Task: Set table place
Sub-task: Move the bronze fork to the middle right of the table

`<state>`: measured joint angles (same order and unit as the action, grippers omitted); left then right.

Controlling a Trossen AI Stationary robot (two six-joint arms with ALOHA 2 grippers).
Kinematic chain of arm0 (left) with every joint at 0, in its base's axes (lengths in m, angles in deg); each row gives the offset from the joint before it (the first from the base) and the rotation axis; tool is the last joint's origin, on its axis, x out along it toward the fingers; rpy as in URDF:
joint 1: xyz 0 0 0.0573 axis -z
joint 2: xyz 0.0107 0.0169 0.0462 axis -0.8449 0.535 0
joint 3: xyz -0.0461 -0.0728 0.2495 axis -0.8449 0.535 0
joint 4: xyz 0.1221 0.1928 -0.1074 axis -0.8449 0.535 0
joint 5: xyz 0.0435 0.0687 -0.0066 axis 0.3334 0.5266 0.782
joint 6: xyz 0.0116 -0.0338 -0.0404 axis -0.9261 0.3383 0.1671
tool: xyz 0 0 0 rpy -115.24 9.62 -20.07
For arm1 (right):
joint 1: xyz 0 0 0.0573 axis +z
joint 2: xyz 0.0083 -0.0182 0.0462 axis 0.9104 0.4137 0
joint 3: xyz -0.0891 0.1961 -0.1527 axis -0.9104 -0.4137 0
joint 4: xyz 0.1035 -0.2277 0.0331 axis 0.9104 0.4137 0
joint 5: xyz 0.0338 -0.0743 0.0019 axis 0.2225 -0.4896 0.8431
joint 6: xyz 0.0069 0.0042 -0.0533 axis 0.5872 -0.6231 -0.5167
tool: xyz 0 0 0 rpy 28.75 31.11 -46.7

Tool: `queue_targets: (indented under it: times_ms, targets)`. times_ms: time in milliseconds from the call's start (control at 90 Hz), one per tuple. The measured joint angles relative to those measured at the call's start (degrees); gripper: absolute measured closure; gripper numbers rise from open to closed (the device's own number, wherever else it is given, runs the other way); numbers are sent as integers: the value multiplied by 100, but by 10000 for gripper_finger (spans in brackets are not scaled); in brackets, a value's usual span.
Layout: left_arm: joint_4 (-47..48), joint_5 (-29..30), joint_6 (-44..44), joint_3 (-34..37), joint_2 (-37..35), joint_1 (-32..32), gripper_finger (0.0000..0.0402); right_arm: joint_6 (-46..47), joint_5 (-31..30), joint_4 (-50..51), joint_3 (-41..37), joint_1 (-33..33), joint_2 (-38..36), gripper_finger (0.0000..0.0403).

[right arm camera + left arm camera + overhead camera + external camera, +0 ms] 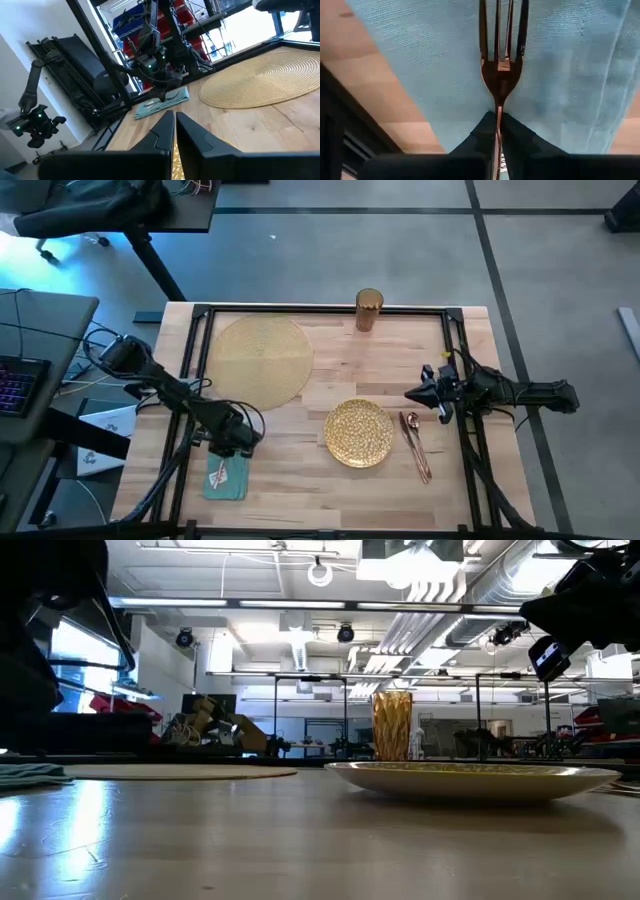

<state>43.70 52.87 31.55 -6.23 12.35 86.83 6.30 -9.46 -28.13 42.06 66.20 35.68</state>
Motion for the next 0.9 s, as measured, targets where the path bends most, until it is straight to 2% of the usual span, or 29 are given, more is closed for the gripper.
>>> queue_targets:
  times_ms: [267,467,656,900]
  targets:
    - [1296,209,-199,-719,-697,2,400,-1,0,-2,0,-1,1,402]
    - [938,1100,-318,-1512,-886,-106,401,-1,0,0,-1,-1,0,402]
    - [189,1847,-1089,-2338,-143,-883,401,0,0,-1,-1,0,0,402]
    - [-1137,1788,-2963,-3885,1674,-2183,401,0,0,-2,0,-1,0,402]
